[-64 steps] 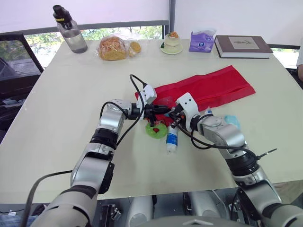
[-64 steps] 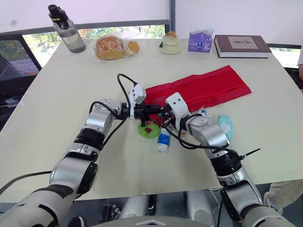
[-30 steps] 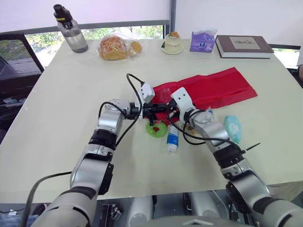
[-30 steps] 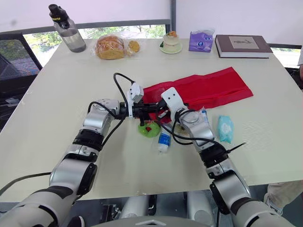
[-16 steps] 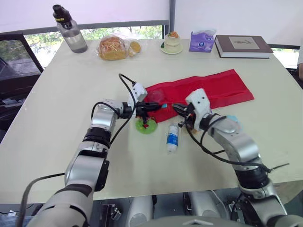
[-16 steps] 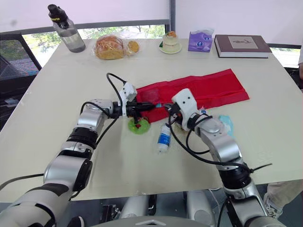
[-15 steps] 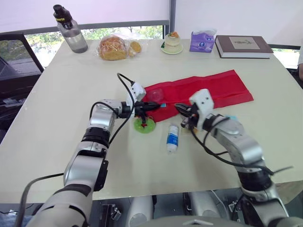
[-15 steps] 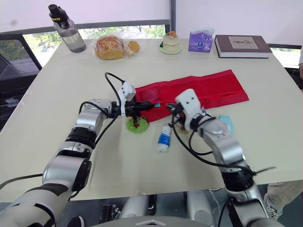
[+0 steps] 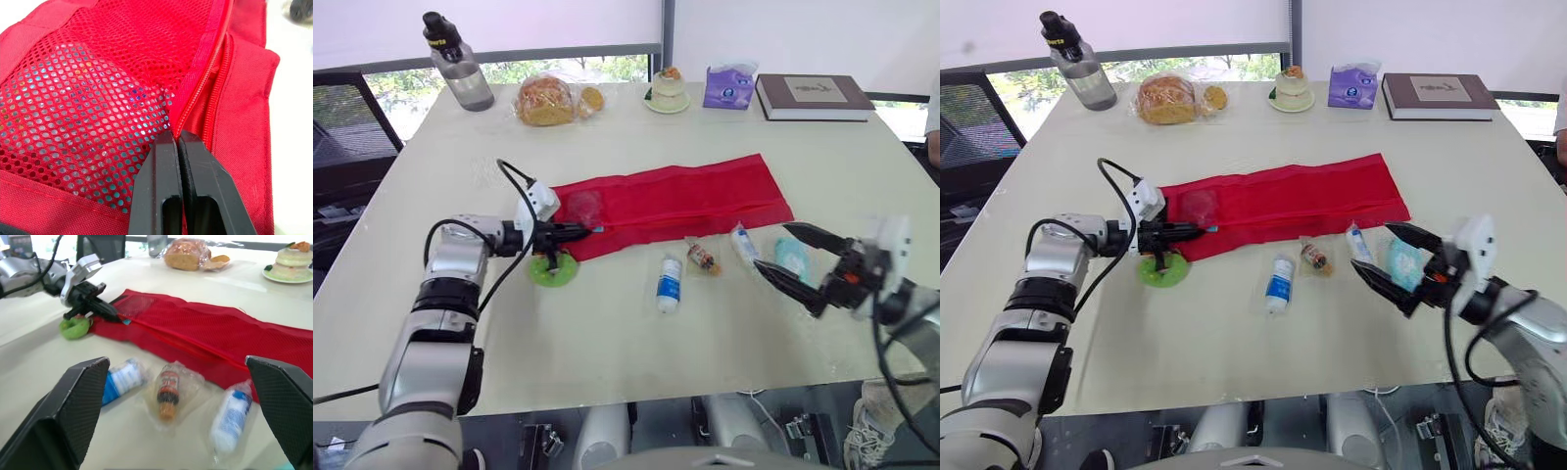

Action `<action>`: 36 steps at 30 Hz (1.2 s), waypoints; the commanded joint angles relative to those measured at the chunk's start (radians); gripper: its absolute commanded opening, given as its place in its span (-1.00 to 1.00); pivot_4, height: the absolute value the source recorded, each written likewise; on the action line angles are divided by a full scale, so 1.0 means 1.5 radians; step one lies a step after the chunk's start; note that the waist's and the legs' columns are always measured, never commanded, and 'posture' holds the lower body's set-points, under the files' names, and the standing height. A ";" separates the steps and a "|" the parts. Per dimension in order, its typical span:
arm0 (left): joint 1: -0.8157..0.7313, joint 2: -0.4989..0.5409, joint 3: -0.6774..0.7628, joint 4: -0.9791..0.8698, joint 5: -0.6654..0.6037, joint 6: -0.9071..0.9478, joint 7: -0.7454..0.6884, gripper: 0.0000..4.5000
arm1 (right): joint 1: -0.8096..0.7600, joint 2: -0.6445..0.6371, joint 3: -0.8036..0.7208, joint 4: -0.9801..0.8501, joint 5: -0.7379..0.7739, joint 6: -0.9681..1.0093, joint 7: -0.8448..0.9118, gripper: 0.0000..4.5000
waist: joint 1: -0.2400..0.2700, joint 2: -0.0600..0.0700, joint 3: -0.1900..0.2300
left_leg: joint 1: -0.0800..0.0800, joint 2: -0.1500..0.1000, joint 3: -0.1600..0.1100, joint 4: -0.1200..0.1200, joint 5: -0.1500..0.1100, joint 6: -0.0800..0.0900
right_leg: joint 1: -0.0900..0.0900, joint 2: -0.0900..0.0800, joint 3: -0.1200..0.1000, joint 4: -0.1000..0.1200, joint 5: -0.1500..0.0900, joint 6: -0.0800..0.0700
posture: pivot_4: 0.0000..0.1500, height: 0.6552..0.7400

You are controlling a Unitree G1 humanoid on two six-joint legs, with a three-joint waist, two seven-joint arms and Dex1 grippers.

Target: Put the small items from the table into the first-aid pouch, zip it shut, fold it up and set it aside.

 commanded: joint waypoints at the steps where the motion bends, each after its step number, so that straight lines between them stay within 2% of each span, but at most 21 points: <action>1: -0.013 0.034 0.015 0.013 0.010 -0.016 -0.001 -1.00 | 0.031 -0.040 -0.091 -0.032 0.073 -0.009 0.036 0.98 | 0.002 0.000 0.000 | 0.000 0.000 0.000 0.000 0.000 0.000 | 0.000 0.000 0.000 0.000 0.000 0.000 | 1.00 0.97; 6: -0.057 0.047 0.011 0.047 0.027 -0.032 0.008 -1.00 | 0.089 -0.079 -0.148 -0.043 0.089 -0.022 0.051 0.98 | 0.004 -0.001 0.000 | 0.000 0.000 -0.001 0.000 0.000 0.000 | 0.000 0.000 -0.001 0.000 0.000 0.000 | 1.00 0.97; 9: -0.081 0.052 0.011 0.073 0.033 -0.036 0.004 -1.00 | 0.087 -0.090 -0.161 -0.047 0.113 -0.023 0.037 0.98 | 0.007 -0.001 0.000 | 0.000 0.000 0.000 0.000 0.000 0.000 | 0.000 0.000 0.000 0.000 0.000 0.000 | 1.00 0.97; 10: -0.089 0.055 0.008 0.082 0.038 -0.040 0.001 -0.72 | 0.081 -0.093 -0.162 -0.048 0.122 -0.022 0.029 1.00 | 0.006 -0.001 0.000 | 0.000 0.000 0.000 0.001 0.000 0.000 | 0.000 0.000 0.000 0.000 0.000 0.001 | 1.00 0.97; 11: -0.095 0.057 0.005 0.091 0.042 -0.044 -0.003 -0.58 | 0.077 -0.096 -0.161 -0.048 0.126 -0.023 0.023 1.00 | 0.006 -0.001 0.000 | 0.000 0.000 0.000 0.001 0.000 0.000 | 0.000 0.000 0.000 0.000 0.000 0.001 | 1.00 0.97; 15: -0.117 0.067 -0.011 0.106 0.056 -0.049 -0.048 0.21 | 0.068 -0.101 -0.143 -0.052 0.135 -0.028 0.009 1.00 | 0.006 -0.001 0.000 | 0.000 0.000 0.000 0.001 0.000 0.000 | 0.000 0.000 0.000 0.000 0.000 0.000 | 1.00 0.97; 16: -0.124 0.070 -0.014 0.105 0.058 -0.049 -0.062 0.48 | 0.065 -0.103 -0.141 -0.051 0.137 -0.029 0.007 1.00 | 0.007 -0.001 0.000 | -0.001 0.000 0.000 0.000 0.000 0.000 | 0.000 0.000 0.000 0.000 0.000 0.000 | 1.00 0.97; 18: -0.135 0.073 -0.017 0.104 0.061 -0.053 -0.083 0.86 | 0.058 -0.106 -0.139 -0.048 0.142 -0.030 0.003 1.00 | 0.008 -0.001 0.000 | -0.001 0.000 0.000 0.000 0.000 0.000 | 0.000 0.000 0.000 -0.001 0.000 0.000 | 1.00 0.97; 19: -0.141 0.073 -0.019 0.105 0.061 -0.053 -0.093 0.99 | 0.054 -0.107 -0.137 -0.047 0.143 -0.030 0.001 1.00 | 0.010 -0.001 0.000 | -0.001 0.000 0.000 0.000 0.000 0.000 | 0.000 0.000 0.000 -0.001 0.000 0.000 | 1.00 0.97; 24: -0.155 0.024 -0.034 0.068 0.055 -0.058 -0.115 0.99 | 0.020 -0.115 -0.107 -0.062 0.155 -0.023 -0.029 1.00 | 0.019 -0.001 0.000 | -0.001 0.000 0.000 0.001 0.000 0.000 | 0.000 0.000 -0.001 -0.001 0.000 0.000 | 1.00 0.97; 30: -0.178 -0.089 -0.055 0.059 0.085 -0.086 -0.019 0.99 | 0.014 -0.110 -0.077 -0.091 0.160 -0.015 -0.100 1.00 | 0.024 -0.002 0.001 | -0.002 -0.001 0.000 0.001 0.000 0.000 | 0.000 0.000 -0.001 -0.001 0.000 0.000 | 1.00 0.97; 36: -0.217 -0.143 -0.088 0.109 0.125 -0.116 0.027 0.99 | 0.021 -0.108 -0.077 -0.118 0.179 -0.027 -0.129 1.00 | 0.015 -0.002 0.001 | -0.001 -0.001 -0.001 0.001 0.000 0.000 | 0.000 0.000 0.000 0.000 0.000 0.000 | 1.00 0.97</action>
